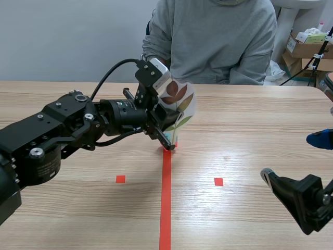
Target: Do the leaf sorting experiment
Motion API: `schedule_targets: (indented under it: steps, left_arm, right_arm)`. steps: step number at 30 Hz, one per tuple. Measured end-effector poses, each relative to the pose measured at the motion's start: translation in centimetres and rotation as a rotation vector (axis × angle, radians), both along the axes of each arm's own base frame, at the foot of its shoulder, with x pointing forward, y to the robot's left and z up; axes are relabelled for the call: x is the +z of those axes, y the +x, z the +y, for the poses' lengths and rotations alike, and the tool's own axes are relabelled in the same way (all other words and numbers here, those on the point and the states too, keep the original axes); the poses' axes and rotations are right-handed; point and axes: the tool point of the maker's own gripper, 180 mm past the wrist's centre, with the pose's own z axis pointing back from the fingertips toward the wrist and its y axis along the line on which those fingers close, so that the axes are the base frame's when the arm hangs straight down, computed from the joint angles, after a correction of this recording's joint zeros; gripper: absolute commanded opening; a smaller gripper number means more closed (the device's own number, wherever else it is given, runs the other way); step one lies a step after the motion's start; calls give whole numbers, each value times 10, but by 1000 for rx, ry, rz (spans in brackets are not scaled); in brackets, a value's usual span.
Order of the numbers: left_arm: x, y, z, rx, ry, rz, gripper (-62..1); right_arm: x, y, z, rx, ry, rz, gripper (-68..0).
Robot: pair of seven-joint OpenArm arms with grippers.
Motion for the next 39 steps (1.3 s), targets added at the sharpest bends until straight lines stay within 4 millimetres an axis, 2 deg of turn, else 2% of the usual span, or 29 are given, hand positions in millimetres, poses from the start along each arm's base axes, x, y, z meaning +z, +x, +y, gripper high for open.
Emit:
schedule_targets:
  steps: [5,8,11,16,21,24,33,36,39]
  left_arm:
    - [29,0,29,88,-57,-59,-576]
    - [34,-4,53,157,-87,-46,-576]
    - [32,-11,76,228,-122,-18,-576]
    - [15,-17,122,364,-108,30,-576]
    - [15,-2,180,588,-92,4,-575]
    - [15,6,207,679,-80,-11,-576]
    - [-13,21,288,835,22,12,-575]
    - [-13,25,309,863,47,8,-575]
    - [-9,30,318,882,46,-9,-575]
  right_arm:
    - [0,0,0,0,-1,0,-19]
    - [0,0,0,1,-3,0,-19]
    - [0,0,0,1,-3,0,-19]
    - [0,0,0,1,-3,0,-19]
    - [0,0,0,1,-3,0,-19]
    - [0,0,0,1,-3,0,-19]
    - [0,0,0,1,-3,0,-19]
    - [0,0,0,1,-3,0,-19]
    - [0,0,0,1,-3,0,-19]
